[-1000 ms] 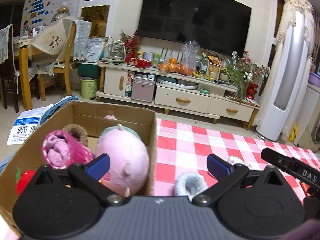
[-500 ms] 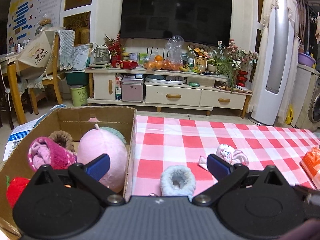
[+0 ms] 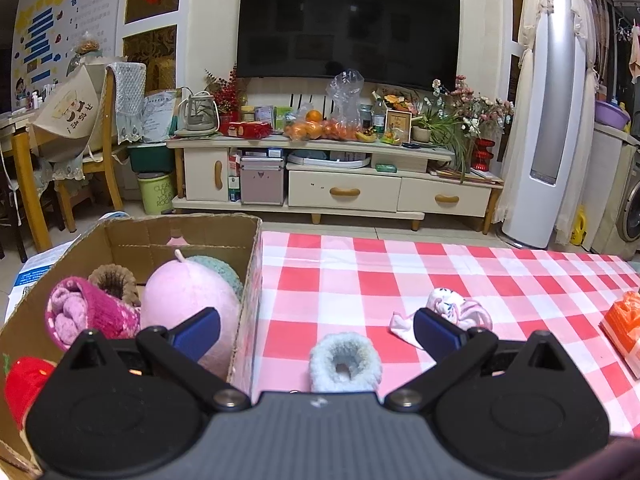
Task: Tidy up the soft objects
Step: 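Grasp the pale blue fluffy slipper with the left gripper while the right reaches for the white shuttlecock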
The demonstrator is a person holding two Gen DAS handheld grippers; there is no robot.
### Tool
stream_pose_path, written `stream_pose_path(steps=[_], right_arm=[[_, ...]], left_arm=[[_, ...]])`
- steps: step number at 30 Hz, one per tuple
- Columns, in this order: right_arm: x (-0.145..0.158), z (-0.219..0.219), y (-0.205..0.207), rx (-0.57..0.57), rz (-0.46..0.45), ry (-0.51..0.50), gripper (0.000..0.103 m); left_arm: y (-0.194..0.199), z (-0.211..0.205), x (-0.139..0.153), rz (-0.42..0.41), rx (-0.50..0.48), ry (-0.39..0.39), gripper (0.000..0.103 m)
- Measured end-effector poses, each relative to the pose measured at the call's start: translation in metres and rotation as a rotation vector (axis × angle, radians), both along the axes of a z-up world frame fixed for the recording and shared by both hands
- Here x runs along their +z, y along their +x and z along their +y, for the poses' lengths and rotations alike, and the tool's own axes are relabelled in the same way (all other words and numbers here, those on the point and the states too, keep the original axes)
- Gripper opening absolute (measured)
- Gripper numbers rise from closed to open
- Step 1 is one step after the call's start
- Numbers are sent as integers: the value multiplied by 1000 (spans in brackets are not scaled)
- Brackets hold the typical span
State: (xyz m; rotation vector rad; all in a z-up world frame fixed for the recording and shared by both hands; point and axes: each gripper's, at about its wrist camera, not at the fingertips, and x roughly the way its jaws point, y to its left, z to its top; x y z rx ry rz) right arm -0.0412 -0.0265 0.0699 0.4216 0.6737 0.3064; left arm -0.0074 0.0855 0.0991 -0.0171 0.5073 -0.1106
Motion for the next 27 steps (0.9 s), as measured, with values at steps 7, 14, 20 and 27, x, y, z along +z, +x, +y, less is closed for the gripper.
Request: stream_pose_path(steps=[7, 14, 20, 27], right_arm=[[-17, 31, -16, 74, 2, -83, 103], [-23, 15, -12, -23, -52, -305, 103], [-26, -27, 5, -166, -38, -416, 103], [-26, -72, 16, -301, -22, -455, 103]], left_arm=[[3, -11, -5, 8, -20, 27, 102], [6, -15, -8, 26, -19, 26, 102], [7, -24, -11, 36, -32, 39, 102], [7, -37, -18, 54, -63, 73, 102]])
